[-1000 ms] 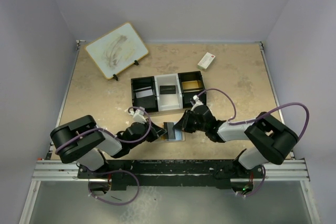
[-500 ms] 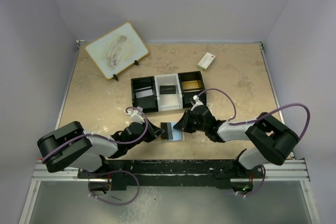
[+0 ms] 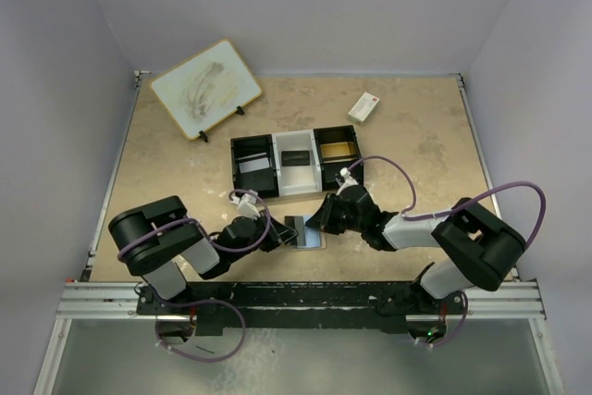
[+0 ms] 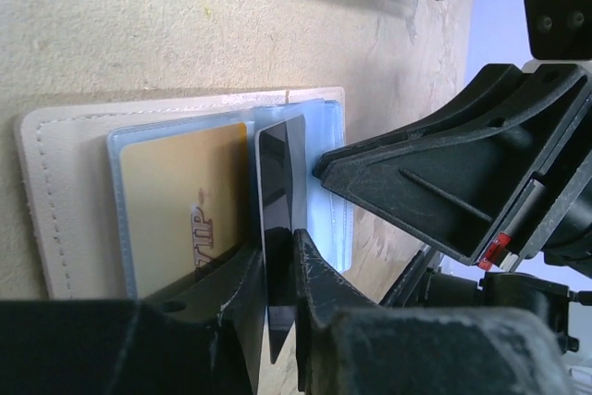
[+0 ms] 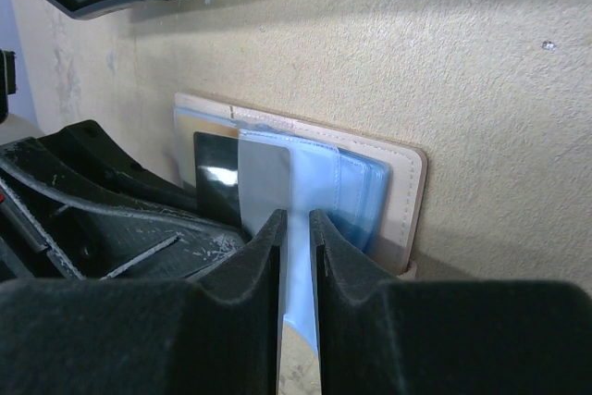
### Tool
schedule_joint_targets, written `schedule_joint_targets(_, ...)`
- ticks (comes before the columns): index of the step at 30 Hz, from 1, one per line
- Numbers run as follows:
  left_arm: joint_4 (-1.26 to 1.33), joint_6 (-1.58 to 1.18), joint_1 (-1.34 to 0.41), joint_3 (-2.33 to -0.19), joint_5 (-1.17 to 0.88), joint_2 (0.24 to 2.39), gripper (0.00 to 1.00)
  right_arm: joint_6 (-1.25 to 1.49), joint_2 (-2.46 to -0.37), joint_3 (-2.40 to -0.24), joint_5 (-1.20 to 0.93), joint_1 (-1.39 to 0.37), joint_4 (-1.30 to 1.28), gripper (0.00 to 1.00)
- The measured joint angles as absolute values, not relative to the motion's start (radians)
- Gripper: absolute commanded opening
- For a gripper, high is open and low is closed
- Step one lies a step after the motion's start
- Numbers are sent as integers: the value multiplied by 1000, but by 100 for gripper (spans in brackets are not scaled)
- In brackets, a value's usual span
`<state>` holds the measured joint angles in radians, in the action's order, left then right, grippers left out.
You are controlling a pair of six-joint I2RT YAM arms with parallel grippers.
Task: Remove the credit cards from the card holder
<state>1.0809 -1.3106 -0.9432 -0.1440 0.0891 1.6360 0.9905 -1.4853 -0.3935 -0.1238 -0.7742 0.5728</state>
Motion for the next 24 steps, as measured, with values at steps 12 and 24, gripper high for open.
schedule_joint_targets(12, 1028, -1321, -943, -128, 105, 1561, 1, 991, -1485, -393, -124, -774, 572, 20)
schedule_joint_targets(24, 758, -1259, -943, -127, 151, 1343, 0, 991, -1485, -398, -129, -774, 567, 25)
